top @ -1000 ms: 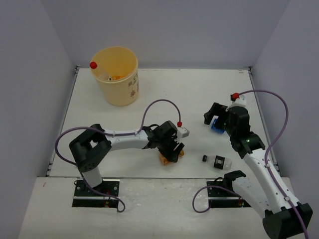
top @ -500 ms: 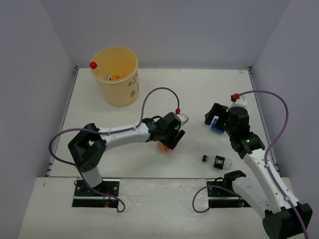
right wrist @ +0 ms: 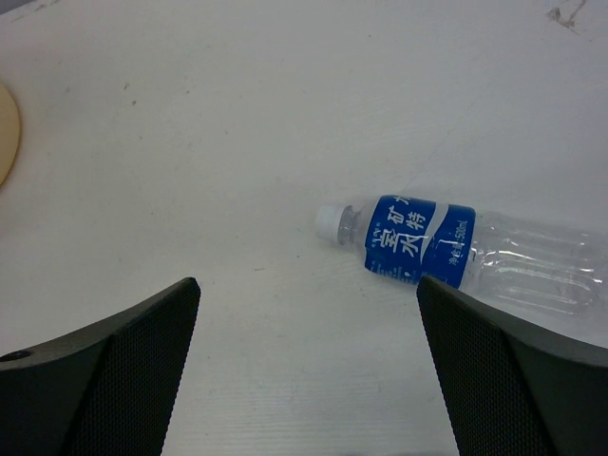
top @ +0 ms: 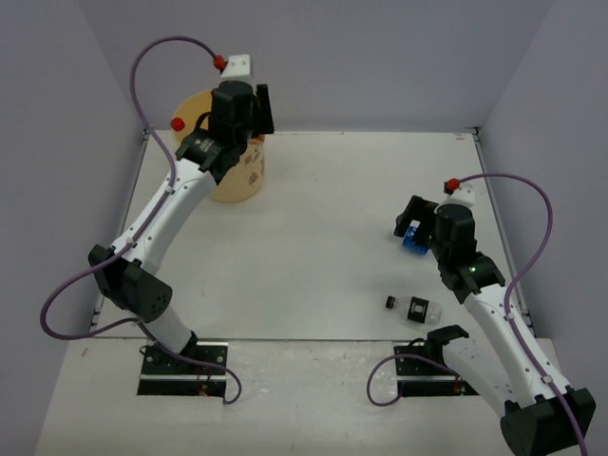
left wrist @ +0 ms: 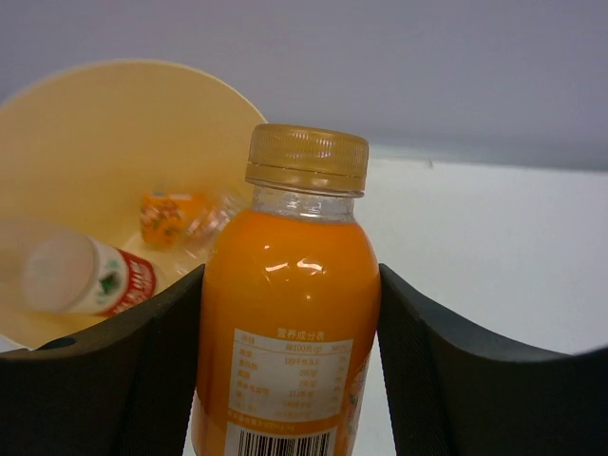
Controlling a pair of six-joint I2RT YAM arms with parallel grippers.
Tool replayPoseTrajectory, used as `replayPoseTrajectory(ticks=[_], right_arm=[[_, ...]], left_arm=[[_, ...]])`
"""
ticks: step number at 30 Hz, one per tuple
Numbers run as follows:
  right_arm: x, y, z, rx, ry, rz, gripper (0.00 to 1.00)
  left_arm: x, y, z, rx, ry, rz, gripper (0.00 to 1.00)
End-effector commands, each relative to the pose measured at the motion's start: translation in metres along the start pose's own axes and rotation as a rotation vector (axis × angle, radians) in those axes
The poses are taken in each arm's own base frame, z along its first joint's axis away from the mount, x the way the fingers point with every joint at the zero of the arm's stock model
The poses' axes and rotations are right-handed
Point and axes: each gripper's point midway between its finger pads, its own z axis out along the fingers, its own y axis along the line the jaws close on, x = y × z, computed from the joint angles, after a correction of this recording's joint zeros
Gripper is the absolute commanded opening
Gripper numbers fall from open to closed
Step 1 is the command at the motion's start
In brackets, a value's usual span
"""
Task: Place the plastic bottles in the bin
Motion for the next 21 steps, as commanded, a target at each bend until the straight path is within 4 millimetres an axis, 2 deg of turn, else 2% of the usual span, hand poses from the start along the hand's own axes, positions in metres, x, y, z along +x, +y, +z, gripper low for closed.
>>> replayPoseTrajectory(ticks=[1,2,4,5,7,8,10,12,17,21], right_arm=[[-0.008,-0.008,0.0,0.038,-0.039,-0.01,0.99],[-0.008,-0.008,0.0,0.041,-0.038,-0.01,0.99],[-0.008,-0.009,0.002,0.046,-0.033,-0.011,0.99],[-0.007,-0.008,0.002,0.045,-0.031,-0.009,0.99],[-0.008,-0.009,0.001,0.046,-0.034,-0.006,0.99],[-0.008,-0.01,0.001,0.049,-0.037,-0.005,0.99],[-0.009,-0.01,0.001,0.051,-0.037,-0.007,0.99],[-0.01,-0.009,0.001,0.047,-0.038,-0.008,0.99],[-0.01,-0.005,0.001,0.022,-0.029,-0.039,0.99],[-0.018,-0.01,0.001,0.052,-0.047,-0.054,0.99]], left_arm=[[-0.06,0.074,0.017,-0.193,-0.141,-0.073,0.1],[-0.062,0.082,0.019,-0.208,-0.148,-0.08,0.11],[-0.07,0.099,0.028,-0.225,-0.178,-0.1,0.24],[-0.071,0.109,0.035,-0.238,-0.177,-0.107,0.24],[-0.068,0.114,0.047,-0.225,-0.15,-0.111,0.26],[-0.062,0.112,0.051,-0.202,-0.115,-0.107,0.32],[-0.058,0.11,0.058,-0.176,-0.09,-0.104,0.59],[-0.057,0.107,0.06,-0.161,-0.082,-0.107,0.97],[-0.066,0.099,0.051,-0.115,-0.093,-0.114,1.0],[-0.08,0.089,0.033,-0.051,-0.105,-0.111,1.0]])
